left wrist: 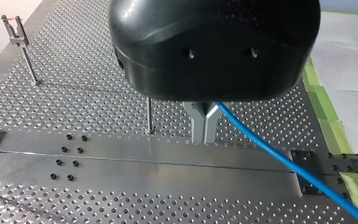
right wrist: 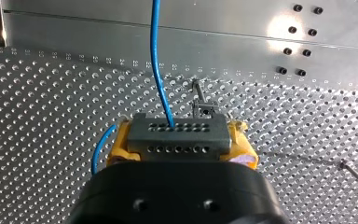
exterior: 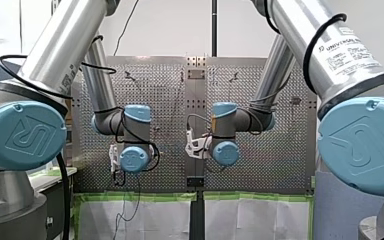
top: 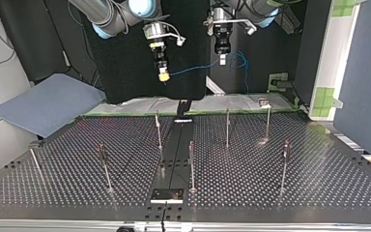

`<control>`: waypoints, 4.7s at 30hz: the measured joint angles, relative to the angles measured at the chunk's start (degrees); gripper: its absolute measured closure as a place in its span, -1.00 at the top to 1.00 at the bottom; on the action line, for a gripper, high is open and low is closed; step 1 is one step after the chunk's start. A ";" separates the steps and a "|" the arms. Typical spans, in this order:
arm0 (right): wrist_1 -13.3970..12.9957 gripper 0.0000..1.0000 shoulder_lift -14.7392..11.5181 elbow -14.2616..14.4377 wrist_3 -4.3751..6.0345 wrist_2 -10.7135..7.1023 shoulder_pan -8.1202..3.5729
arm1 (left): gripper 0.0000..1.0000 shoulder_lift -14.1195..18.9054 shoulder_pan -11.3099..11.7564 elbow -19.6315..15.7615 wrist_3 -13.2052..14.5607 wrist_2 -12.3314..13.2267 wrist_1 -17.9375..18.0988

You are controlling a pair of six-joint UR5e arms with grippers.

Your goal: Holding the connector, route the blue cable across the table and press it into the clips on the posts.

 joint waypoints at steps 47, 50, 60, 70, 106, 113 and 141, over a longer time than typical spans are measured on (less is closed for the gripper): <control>11.36 -1.00 4.81 -4.36 1.70 -1.36 1.05 | -1.00 5.02 -0.01 -0.35 -1.05 -0.82 -5.03; 12.92 -1.00 3.24 -4.74 3.07 -2.78 1.16 | -1.00 6.44 0.42 0.29 -1.27 -1.09 -6.44; 17.85 -1.00 -1.68 -8.75 3.39 -7.66 1.23 | -1.00 11.30 1.74 4.68 0.44 -5.22 -11.30; 22.65 -1.00 -6.47 -13.53 3.45 -10.97 1.73 | -1.00 16.23 3.16 9.61 1.45 -10.13 -16.25; 36.52 -1.00 -14.05 -27.17 7.89 -15.49 3.17 | -1.00 32.27 12.17 19.13 4.63 -12.27 -33.94; 37.75 -1.00 -12.05 -30.76 9.58 -16.90 3.55 | -1.00 31.74 15.54 19.33 4.06 -8.91 -36.54; 42.42 -1.00 -1.43 -44.56 11.25 -18.20 4.31 | -1.00 25.30 23.86 26.10 1.18 1.59 -37.35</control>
